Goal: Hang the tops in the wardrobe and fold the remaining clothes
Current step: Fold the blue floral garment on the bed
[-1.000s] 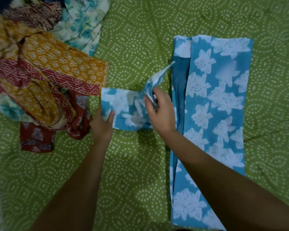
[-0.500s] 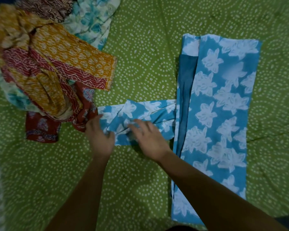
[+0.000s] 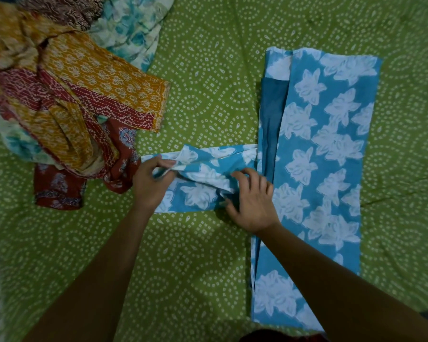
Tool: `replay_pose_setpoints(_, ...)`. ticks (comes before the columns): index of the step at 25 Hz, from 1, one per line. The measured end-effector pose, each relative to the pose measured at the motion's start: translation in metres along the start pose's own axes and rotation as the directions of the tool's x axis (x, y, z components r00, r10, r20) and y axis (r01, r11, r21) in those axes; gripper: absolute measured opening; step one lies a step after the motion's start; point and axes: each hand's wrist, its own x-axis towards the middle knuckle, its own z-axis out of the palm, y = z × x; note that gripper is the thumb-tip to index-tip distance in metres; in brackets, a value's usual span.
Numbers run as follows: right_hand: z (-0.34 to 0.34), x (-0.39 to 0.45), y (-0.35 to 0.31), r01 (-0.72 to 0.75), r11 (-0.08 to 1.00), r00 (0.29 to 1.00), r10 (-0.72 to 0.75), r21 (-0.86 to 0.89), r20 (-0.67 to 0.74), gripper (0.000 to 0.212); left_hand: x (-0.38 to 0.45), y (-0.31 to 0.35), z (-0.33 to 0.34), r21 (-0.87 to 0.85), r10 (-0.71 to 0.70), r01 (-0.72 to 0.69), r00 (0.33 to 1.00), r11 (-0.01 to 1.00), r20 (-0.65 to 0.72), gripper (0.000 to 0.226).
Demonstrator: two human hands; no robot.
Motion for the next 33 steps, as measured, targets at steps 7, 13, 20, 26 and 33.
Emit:
replay_pose_setpoints(7, -0.001, 0.004, -0.003, -0.06, 0.998, 0.993, 0.063, 0.028, -0.099, 0.065, 0.026, 0.035, -0.004, -0.238, -0.184, 0.138, 0.966, 0.961, -0.181, 0.017)
replay_pose_setpoints(13, 0.003, 0.015, -0.005, -0.047, 0.995, 0.998, 0.043, -0.085, -0.047, 0.069, 0.056, 0.013, -0.004, 0.011, -0.617, 0.624, 0.774, 0.781, -0.147, 0.07)
replay_pose_setpoints(20, 0.011, 0.016, -0.013, -0.033, 0.993, 0.999, 0.028, -0.109, -0.047, 0.071, 0.016, 0.01, 0.01, 0.232, -0.163, 0.258, 0.918, 0.938, -0.363, 0.038)
replay_pose_setpoints(26, 0.014, 0.005, -0.016, -0.012, 0.985, 0.989, -0.013, -0.17, -0.146, 0.072, -0.003, 0.022, 0.002, 0.054, -0.021, 0.055, 0.869, 0.997, -0.494, 0.034)
replay_pose_setpoints(33, 0.018, 0.002, -0.015, 0.271, 0.92, 0.96, -0.282, -0.284, 0.003, 0.046, -0.051, -0.034, -0.005, 0.345, -0.147, 0.335, 0.869, 0.877, -0.472, 0.031)
